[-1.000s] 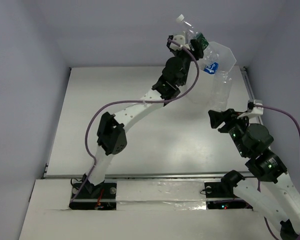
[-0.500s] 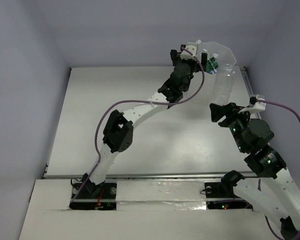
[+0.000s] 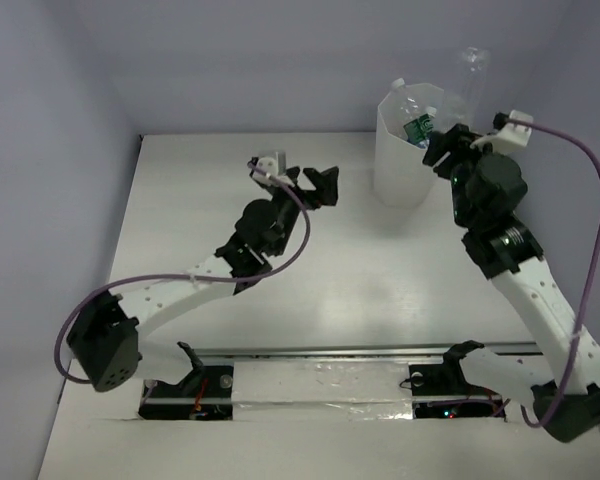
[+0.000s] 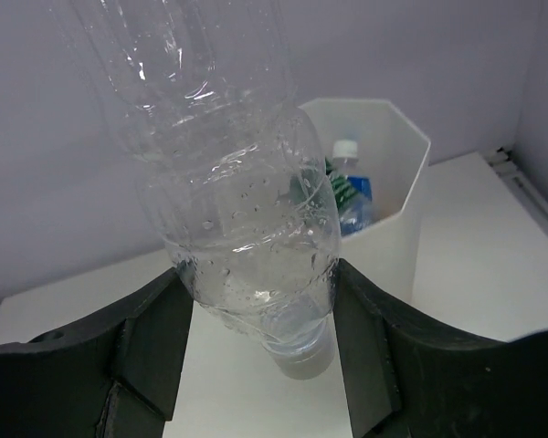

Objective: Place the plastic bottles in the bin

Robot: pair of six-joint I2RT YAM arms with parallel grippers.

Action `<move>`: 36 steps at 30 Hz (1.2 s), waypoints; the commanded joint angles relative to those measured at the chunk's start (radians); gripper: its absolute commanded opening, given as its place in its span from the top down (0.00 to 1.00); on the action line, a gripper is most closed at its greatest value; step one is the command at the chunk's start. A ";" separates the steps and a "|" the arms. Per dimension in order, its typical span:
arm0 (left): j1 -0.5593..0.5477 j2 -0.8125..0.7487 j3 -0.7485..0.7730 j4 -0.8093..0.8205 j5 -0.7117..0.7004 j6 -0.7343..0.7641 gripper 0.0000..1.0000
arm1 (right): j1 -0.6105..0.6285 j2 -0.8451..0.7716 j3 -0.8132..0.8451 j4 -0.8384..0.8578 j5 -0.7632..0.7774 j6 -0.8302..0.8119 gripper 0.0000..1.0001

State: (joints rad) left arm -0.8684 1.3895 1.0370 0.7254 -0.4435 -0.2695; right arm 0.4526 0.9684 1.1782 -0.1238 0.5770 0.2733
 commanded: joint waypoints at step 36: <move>-0.124 -0.880 -0.812 -0.250 -0.035 -0.208 0.03 | -0.307 0.647 0.350 0.225 -0.241 -0.135 0.28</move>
State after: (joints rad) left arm -0.9871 0.5083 0.2188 0.4564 -0.4622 -0.4942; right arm 0.1448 1.6932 1.5211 0.0303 0.3157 0.1253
